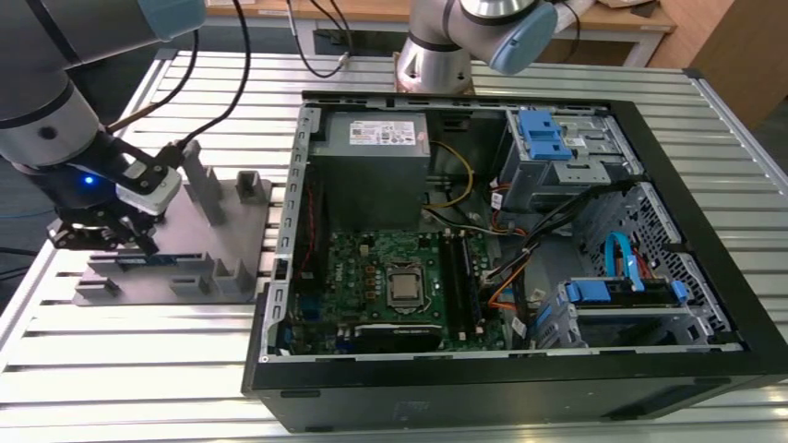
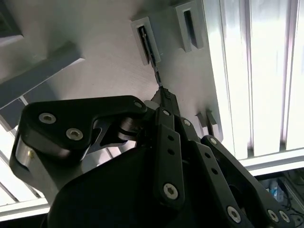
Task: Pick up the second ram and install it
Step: 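Pick up the second ram and move it above second insertion slot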
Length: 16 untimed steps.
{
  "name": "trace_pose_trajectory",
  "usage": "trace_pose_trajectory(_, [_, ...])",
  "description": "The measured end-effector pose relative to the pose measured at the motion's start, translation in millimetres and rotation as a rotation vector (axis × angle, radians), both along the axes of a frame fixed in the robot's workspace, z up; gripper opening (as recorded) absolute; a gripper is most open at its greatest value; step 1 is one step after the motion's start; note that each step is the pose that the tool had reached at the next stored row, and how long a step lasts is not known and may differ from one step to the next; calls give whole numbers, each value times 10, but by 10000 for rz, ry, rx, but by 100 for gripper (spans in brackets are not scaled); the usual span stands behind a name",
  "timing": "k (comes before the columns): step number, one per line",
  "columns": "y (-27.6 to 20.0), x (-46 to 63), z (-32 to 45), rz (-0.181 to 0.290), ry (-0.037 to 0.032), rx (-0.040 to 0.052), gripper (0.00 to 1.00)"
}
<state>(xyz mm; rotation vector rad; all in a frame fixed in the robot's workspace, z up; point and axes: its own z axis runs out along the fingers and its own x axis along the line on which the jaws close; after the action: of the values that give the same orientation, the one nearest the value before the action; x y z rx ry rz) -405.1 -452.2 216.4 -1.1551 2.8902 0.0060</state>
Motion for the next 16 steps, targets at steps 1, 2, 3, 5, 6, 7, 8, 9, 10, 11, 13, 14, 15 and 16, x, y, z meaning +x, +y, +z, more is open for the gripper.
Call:
trace_pose_trajectory(1, [0, 0, 0, 93, 0, 0, 11])
trace_pose_trajectory(2, [0, 0, 0, 193, 0, 0, 11])
trace_pose_trajectory(3, [0, 0, 0, 283, 1, 0, 11])
trace_pose_trajectory(5, [0, 0, 0, 465, 0, 0, 11])
trace_pose_trajectory(6, [0, 0, 0, 554, 0, 0, 11])
trace_pose_trajectory(7, [0, 0, 0, 647, 0, 0, 11])
trace_pose_trajectory(8, [0, 0, 0, 738, 0, 0, 11])
trace_pose_trajectory(9, [0, 0, 0, 829, 0, 0, 11])
trace_pose_trajectory(10, [0, 0, 0, 924, 0, 0, 11])
trace_pose_trajectory(11, [0, 0, 0, 1022, 0, 0, 11])
trace_pose_trajectory(13, [0, 0, 0, 1207, 0, 0, 11])
trace_pose_trajectory(14, [0, 0, 0, 1296, 0, 0, 11])
trace_pose_trajectory(15, [0, 0, 0, 1391, 0, 0, 11])
trace_pose_trajectory(16, [0, 0, 0, 1481, 0, 0, 11])
